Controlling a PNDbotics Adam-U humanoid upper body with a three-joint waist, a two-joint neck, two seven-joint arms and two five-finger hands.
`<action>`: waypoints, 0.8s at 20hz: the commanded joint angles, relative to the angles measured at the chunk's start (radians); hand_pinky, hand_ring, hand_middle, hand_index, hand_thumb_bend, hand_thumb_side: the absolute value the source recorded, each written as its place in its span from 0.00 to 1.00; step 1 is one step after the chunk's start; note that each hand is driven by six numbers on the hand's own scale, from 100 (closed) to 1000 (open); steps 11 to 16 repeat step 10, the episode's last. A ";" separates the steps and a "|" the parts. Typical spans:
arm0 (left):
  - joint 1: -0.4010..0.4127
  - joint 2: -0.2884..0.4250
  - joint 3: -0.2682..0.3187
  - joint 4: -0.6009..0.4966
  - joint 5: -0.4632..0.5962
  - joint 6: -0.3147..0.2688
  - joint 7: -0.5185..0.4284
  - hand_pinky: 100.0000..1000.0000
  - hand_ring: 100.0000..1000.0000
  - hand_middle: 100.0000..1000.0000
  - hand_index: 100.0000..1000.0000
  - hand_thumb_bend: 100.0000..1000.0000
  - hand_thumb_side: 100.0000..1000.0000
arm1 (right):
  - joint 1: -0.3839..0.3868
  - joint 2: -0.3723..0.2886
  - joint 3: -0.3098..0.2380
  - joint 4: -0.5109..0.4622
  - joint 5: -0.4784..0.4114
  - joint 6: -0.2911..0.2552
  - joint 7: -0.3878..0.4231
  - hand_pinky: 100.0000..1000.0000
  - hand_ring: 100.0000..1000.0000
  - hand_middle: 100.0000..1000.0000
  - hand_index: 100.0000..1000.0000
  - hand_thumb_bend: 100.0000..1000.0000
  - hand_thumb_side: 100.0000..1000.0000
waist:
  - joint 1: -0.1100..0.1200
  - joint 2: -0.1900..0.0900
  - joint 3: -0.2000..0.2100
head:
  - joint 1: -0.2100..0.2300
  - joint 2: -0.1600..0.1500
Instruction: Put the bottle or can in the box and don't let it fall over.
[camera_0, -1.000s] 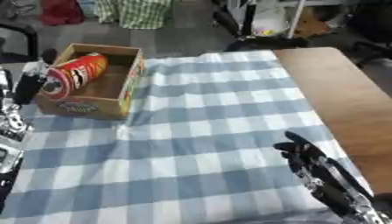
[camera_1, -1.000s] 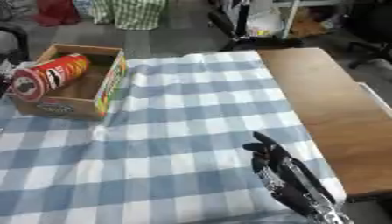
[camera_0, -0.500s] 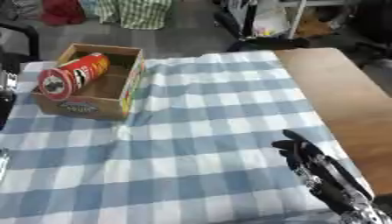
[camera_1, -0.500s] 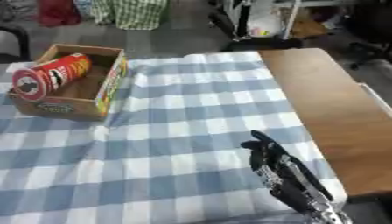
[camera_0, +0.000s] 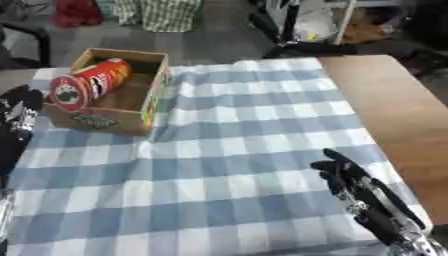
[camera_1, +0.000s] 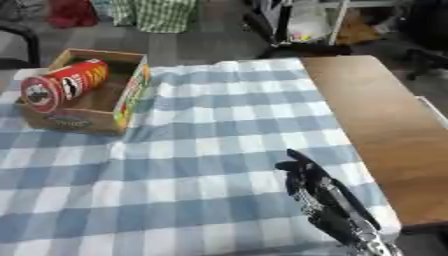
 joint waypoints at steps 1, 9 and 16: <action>-0.006 0.004 0.007 -0.005 -0.014 -0.001 -0.013 0.84 0.98 0.76 0.86 0.46 0.81 | -0.010 -0.003 0.005 -0.009 -0.003 0.000 0.006 0.95 0.94 0.79 1.00 0.00 0.63 | 0.002 -0.006 0.001 | 0.030 0.010; -0.003 -0.005 0.003 0.003 -0.022 0.004 -0.012 0.84 0.98 0.76 0.86 0.45 0.82 | -0.009 0.001 0.005 -0.008 0.005 0.000 0.006 0.95 0.94 0.79 1.00 0.00 0.66 | 0.000 -0.003 0.000 | 0.068 0.011; -0.003 -0.006 0.002 0.004 -0.022 0.006 -0.011 0.84 0.98 0.76 0.86 0.45 0.82 | -0.008 0.002 0.005 -0.007 0.006 0.001 0.007 0.95 0.94 0.79 1.00 0.00 0.66 | 0.000 -0.003 0.001 | 0.069 0.011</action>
